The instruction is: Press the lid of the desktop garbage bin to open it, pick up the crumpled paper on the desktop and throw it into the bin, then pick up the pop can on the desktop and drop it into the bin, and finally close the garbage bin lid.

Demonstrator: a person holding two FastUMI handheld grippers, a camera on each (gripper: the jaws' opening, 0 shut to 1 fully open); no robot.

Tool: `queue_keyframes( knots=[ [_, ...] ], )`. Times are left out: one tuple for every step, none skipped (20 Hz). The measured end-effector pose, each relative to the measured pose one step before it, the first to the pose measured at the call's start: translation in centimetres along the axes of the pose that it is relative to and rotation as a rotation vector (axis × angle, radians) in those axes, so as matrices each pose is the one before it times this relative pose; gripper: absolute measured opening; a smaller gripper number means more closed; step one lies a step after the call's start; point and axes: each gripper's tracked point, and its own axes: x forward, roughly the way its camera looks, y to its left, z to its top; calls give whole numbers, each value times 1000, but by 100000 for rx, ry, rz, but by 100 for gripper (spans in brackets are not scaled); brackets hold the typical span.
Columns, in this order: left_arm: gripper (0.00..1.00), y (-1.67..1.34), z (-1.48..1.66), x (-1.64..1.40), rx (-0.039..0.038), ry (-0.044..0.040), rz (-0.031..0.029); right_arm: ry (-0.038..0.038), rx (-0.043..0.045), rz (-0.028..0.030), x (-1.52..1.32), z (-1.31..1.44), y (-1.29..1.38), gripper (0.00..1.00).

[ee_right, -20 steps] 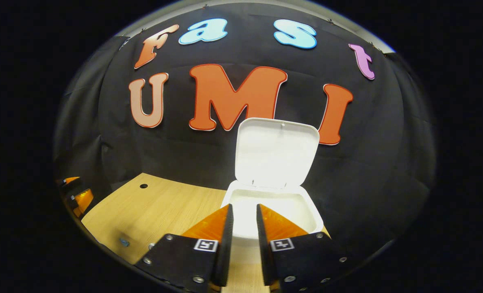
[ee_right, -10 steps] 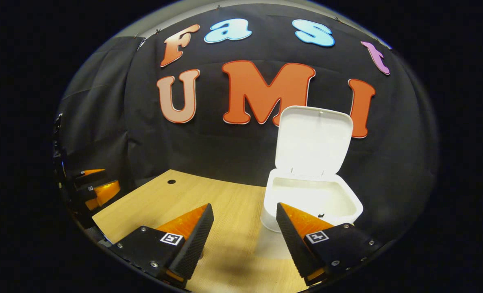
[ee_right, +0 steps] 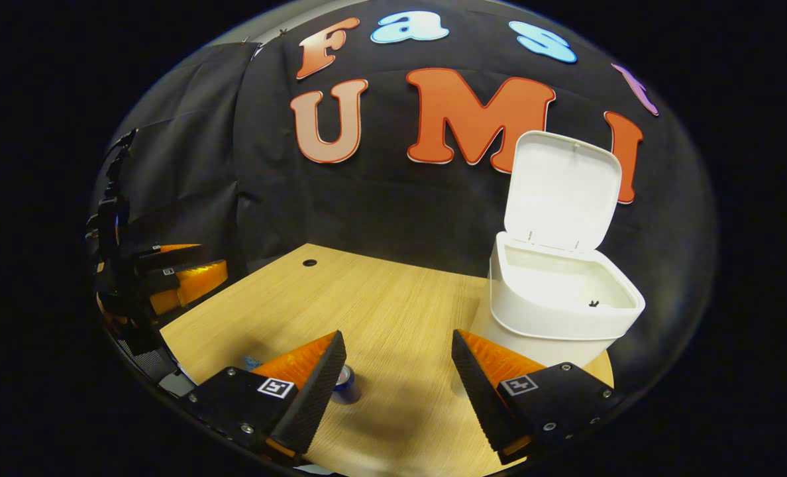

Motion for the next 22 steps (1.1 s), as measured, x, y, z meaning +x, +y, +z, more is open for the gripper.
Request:
queue_keyframes(
  knots=[
    [100,-13,-448,-1,-325,1447,-151,1371,-331,702,334,-550,324,97],
    [97,82,-537,73,-339,1427,-104,1090,-231,571,255,-530,295,97],
    [100,88,-464,-17,-198,1329,29,1291,-145,726,224,-559,453,97],
    [100,-38,-456,116,-209,1335,-58,1056,-33,811,205,-564,278,98],
    [97,55,-523,44,-300,1484,-54,1204,-81,788,116,-555,407,98],
    [100,-74,-520,152,-338,1637,-132,1287,-130,708,129,-640,285,98],
    [97,-39,-510,140,-314,1673,-79,1120,-190,631,294,-535,230,98],
    [100,85,-624,92,-265,1581,-207,1265,-149,791,308,-506,363,98],
    [97,18,-554,-13,-199,1596,-256,1195,-68,716,337,-503,338,98],
    [100,-25,-636,22,-66,1644,-370,1108,-150,840,208,-372,350,98],
    [100,-19,-483,53,-53,1614,-359,948,-284,870,289,-437,386,98],
    [97,-38,-499,58,-163,1592,-455,936,-382,719,273,-326,311,98],
    [100,-119,-591,110,-83,1866,-440,1229,-290,762,388,-463,283,98],
    [100,28,-584,212,-28,1766,-372,1273,-216,676,318,-531,351,98],
    [100,-71,-543,157,84,1895,-214,1339,-61,669,391,-470,294,98],
    [100,115,-559,156,263,1528,-39,1329,-88,245,271,-432,216,98],
    [100,29,-499,104,286,1699,-85,1084,-162,516,341,-407,216,98],
    [100,72,-555,189,126,1880,-71,997,-70,370,286,-257,204,98],
    [100,78,-477,123,-121,1822,-102,1108,-95,617,416,-380,256,98],
    [100,48,-543,155,-366,1936,-241,955,-219,323,335,-383,276,98],
    [100,57,-508,120,-541,1871,-300,817,-373,330,425,-287,273,98],
    [100,60,-662,193,-365,1929,-285,864,-297,215,382,-24,154,98]
  ],
)
